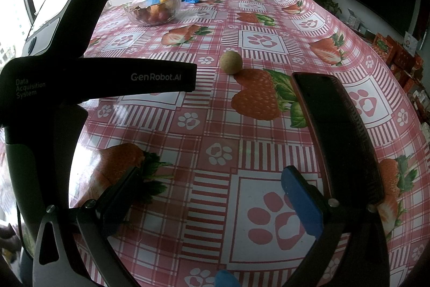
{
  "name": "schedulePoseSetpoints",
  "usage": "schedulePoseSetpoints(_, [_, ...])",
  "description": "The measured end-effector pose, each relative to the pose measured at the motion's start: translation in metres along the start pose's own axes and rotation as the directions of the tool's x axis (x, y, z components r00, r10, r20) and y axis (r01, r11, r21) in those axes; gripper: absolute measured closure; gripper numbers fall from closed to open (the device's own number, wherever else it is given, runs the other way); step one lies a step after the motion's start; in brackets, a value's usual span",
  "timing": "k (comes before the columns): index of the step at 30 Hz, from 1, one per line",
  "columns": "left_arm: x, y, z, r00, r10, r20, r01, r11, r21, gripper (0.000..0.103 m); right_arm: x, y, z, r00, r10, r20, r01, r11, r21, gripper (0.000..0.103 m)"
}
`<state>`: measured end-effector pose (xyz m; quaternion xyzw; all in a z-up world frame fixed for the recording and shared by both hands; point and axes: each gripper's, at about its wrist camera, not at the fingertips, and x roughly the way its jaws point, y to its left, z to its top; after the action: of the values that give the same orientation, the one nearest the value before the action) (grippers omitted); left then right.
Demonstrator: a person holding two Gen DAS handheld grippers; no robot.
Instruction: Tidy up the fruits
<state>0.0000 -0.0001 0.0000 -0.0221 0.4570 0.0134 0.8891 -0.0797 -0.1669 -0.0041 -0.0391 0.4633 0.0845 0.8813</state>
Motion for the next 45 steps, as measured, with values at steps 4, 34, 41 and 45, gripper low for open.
schedulePoseSetpoints(4, [0.0000,0.0000,0.0000,1.000,0.000,0.000,0.000,1.000,0.000,0.001,0.0001,-0.0010,0.0007,1.000,-0.003,0.000,0.003,1.000,0.015,0.000])
schedulePoseSetpoints(34, [0.0001,0.0014,-0.0004,1.000,-0.001,0.000,0.001,1.000,-0.001,0.001,0.0009,-0.0003,0.0026,1.000,-0.008,0.000,0.008,1.000,0.017,0.000])
schedulePoseSetpoints(41, [0.0001,0.0012,-0.0003,1.000,-0.001,0.000,0.001,1.000,-0.001,0.001,0.0011,-0.0008,0.0023,1.000,-0.008,0.001,0.008,1.000,0.017,0.000])
schedulePoseSetpoints(45, [0.0001,0.0016,-0.0004,1.000,-0.001,-0.001,0.001,1.000,-0.001,0.001,0.0013,-0.0010,0.0022,1.000,-0.008,0.001,0.008,1.000,0.017,0.000])
